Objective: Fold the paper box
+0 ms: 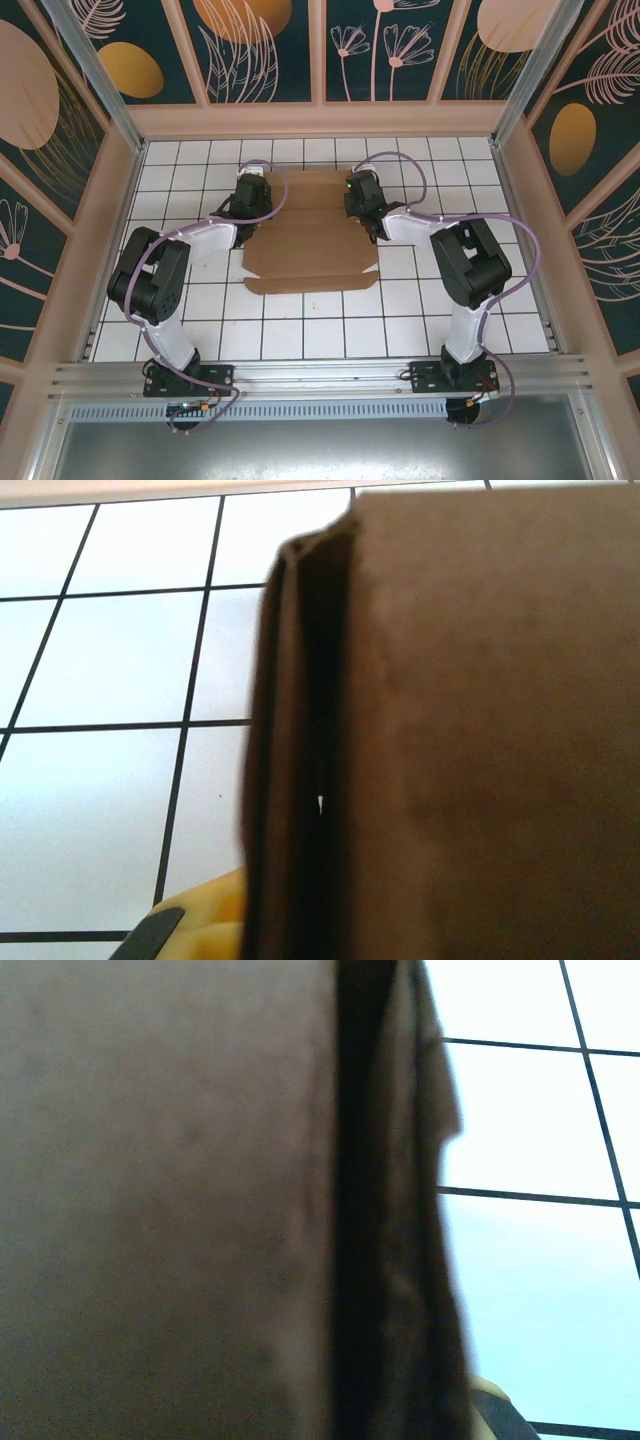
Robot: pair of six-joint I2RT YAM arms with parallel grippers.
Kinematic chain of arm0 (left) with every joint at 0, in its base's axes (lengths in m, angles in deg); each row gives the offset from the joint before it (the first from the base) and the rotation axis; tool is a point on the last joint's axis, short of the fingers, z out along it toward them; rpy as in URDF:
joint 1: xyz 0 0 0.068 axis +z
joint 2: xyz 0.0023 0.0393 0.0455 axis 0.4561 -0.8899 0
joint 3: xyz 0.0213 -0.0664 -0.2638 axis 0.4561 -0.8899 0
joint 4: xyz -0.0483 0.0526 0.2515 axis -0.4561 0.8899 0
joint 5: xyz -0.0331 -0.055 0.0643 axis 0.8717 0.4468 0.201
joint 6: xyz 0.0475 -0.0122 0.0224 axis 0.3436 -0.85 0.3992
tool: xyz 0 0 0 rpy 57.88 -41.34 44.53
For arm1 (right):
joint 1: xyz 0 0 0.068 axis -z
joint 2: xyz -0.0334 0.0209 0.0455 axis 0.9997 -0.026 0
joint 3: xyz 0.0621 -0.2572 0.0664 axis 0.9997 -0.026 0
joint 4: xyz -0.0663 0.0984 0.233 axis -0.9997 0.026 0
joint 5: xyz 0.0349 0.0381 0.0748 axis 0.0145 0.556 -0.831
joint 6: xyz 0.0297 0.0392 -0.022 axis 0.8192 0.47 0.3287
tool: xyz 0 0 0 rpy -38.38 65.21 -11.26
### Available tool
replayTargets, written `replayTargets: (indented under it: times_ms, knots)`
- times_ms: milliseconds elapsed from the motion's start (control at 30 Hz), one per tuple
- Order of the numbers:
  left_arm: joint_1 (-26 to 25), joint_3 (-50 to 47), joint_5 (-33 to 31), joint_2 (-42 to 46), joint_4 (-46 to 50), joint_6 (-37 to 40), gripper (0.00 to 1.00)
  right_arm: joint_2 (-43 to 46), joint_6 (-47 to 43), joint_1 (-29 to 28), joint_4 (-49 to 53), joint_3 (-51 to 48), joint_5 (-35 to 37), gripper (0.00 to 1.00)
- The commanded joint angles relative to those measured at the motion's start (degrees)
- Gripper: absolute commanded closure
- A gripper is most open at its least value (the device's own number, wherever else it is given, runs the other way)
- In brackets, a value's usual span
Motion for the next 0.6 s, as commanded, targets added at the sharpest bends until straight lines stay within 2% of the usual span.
replayTargets:
  times_ms: [0,100,200,333,400,467,500,567]
  knots:
    - [0.8,-0.2,-3.9,-0.8,-1.7,-2.9,0.95,0.4,1.1,1.0,3.7,-1.0,5.0,1.0]
    - [0.8,-3.4,0.2,-0.2,-5.6,-4.7,0.84,-0.2,1.0,1.4,2.7,-2.3,2.7,1.0]
    - [0.8,-6.8,5.6,1.7,-11.0,-6.3,0.69,0.7,0.8,1.6,0.7,-3.9,1.7,1.0]
    - [1.4,-10.2,8.4,7.0,-15.6,-7.9,0.44,3.6,0.4,2.6,-0.1,-4.9,0.5,0.93]
    - [2.1,-11.3,10.2,9.2,-17.1,-9.1,0.38,5.4,0.1,2.8,-1.0,-5.5,-1.0,0.85]
    - [2.4,-12.2,13.1,11.0,-18.9,-9.5,0.32,7.3,-0.2,2.9,-2.2,-6.4,-2.4,0.64]
    - [2.3,-12.6,14.3,11.7,-19.5,-9.5,0.3,8.0,-0.6,2.9,-2.7,-6.6,-3.6,0.58]
    - [2.4,-13.2,16.2,12.8,-20.2,-9.5,0.29,9.0,-0.9,2.9,-3.0,-6.9,-4.5,0.53]
